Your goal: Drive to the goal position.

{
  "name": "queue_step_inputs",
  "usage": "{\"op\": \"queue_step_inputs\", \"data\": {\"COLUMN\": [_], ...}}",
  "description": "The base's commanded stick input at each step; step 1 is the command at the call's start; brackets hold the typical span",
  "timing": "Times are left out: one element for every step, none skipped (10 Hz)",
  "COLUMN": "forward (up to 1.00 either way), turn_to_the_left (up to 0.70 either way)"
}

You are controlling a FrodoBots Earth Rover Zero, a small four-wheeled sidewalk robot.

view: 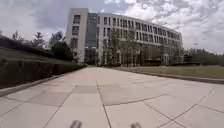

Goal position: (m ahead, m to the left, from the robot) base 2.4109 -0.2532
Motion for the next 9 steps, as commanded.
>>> {"op": "queue_step_inputs", "data": {"forward": [0.07, 0.08, 0.08, 0.08, 0.08, 0.07, 0.07, 0.07, 0.07], "turn_to_the_left": [0.02, 0.03, 0.03, 0.03, 0.03, 0.02, 0.02, 0.02, 0.02]}}
